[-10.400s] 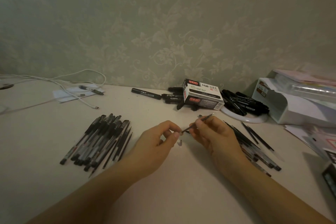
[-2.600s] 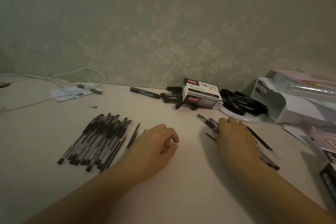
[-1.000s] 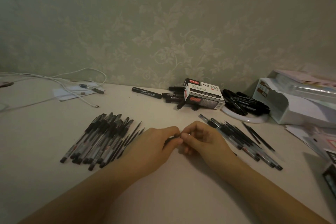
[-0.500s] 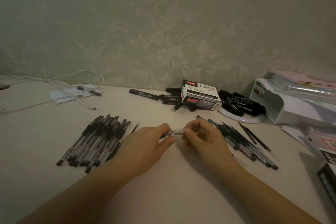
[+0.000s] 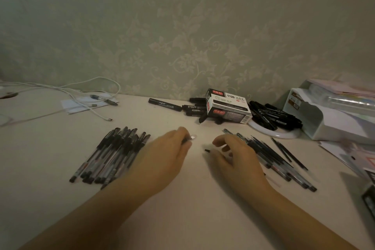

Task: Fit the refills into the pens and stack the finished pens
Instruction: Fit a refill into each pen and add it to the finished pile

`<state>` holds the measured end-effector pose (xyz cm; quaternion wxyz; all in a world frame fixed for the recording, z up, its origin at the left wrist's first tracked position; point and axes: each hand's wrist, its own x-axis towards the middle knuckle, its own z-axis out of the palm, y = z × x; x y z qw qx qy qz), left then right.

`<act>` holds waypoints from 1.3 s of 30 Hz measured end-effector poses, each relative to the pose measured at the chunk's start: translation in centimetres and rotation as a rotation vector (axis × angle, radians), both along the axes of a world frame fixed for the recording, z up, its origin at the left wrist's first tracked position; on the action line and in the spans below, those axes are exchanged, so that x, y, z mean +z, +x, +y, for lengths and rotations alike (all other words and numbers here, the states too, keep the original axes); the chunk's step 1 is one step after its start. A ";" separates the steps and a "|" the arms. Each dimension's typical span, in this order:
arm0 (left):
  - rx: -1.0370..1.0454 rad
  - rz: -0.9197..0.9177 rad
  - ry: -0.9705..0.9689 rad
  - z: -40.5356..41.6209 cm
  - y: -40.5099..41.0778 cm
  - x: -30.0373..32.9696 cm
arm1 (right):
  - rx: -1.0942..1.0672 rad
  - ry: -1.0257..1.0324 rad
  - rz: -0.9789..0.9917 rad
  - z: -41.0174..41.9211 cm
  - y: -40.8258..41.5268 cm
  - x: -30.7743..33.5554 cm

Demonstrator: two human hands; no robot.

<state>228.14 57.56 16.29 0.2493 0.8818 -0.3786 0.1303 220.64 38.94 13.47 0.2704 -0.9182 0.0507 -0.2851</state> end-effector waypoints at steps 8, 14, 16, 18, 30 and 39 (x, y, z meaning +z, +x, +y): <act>-0.242 0.190 -0.011 -1.1 -1.6 -1.0 | 0.281 0.279 0.107 1.2 -0.5 0.6; -0.243 0.177 -0.013 -1.4 -1.4 -0.9 | 0.308 0.407 0.109 0.9 -0.2 0.5; -0.255 0.213 -0.013 -1.3 -1.4 -0.9 | 0.310 0.401 0.102 0.8 -0.3 0.5; -0.278 0.254 -0.019 -1.1 -1.3 -0.8 | 0.319 0.407 0.103 0.8 -0.3 0.6; -0.314 0.206 -0.130 -1.1 -0.4 -1.2 | 0.327 0.370 0.104 0.6 -0.2 0.5; -0.288 0.260 -0.043 -0.8 -0.3 -1.0 | 0.346 0.348 0.118 0.5 -0.3 0.5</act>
